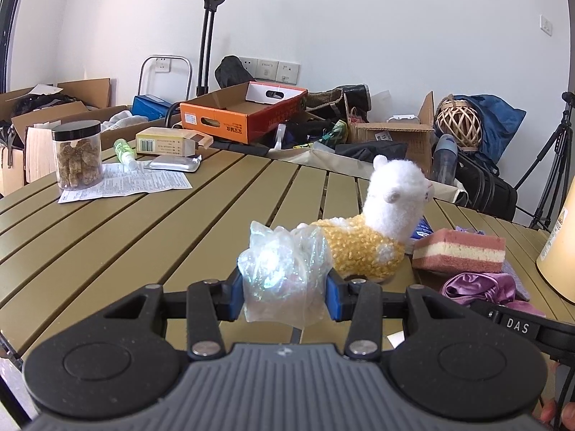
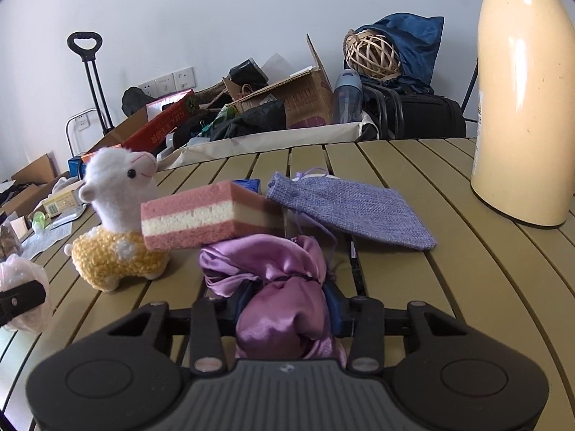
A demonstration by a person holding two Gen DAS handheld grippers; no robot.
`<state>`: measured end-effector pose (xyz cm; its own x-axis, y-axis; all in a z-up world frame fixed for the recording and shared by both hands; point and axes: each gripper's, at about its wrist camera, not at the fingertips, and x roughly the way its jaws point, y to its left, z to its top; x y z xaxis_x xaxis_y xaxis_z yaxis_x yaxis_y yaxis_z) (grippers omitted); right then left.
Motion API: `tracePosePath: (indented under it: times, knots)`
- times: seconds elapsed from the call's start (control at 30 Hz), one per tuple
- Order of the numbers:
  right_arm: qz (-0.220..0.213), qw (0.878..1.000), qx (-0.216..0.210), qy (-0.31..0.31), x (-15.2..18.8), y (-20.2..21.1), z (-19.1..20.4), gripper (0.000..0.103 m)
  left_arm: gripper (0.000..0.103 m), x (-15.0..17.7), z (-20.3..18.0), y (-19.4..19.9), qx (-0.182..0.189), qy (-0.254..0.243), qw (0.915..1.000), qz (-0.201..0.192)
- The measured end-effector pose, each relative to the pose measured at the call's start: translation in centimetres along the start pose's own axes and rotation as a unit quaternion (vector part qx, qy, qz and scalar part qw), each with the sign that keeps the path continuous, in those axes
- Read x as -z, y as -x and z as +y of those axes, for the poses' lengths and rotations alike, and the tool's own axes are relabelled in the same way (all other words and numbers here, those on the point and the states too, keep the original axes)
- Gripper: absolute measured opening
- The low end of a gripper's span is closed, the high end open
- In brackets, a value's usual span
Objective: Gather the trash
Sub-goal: 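Close right gripper on purple satin cloth while left gripper closes on plastic bag, then lift both held items off the table and carry them over the black bin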
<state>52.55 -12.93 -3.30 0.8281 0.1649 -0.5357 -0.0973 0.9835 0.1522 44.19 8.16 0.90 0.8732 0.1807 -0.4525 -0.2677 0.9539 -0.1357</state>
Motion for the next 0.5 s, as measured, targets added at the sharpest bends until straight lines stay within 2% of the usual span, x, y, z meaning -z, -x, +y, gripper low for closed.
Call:
tracePosePath:
  times: [0.5]
  knots:
    - [-0.023, 1.000, -0.003, 0.012, 0.8, 2.8, -0.4, 0.033, 0.044, 0.3, -0.3, 0.8, 0.005, -0.008, 0.9999, -0.005]
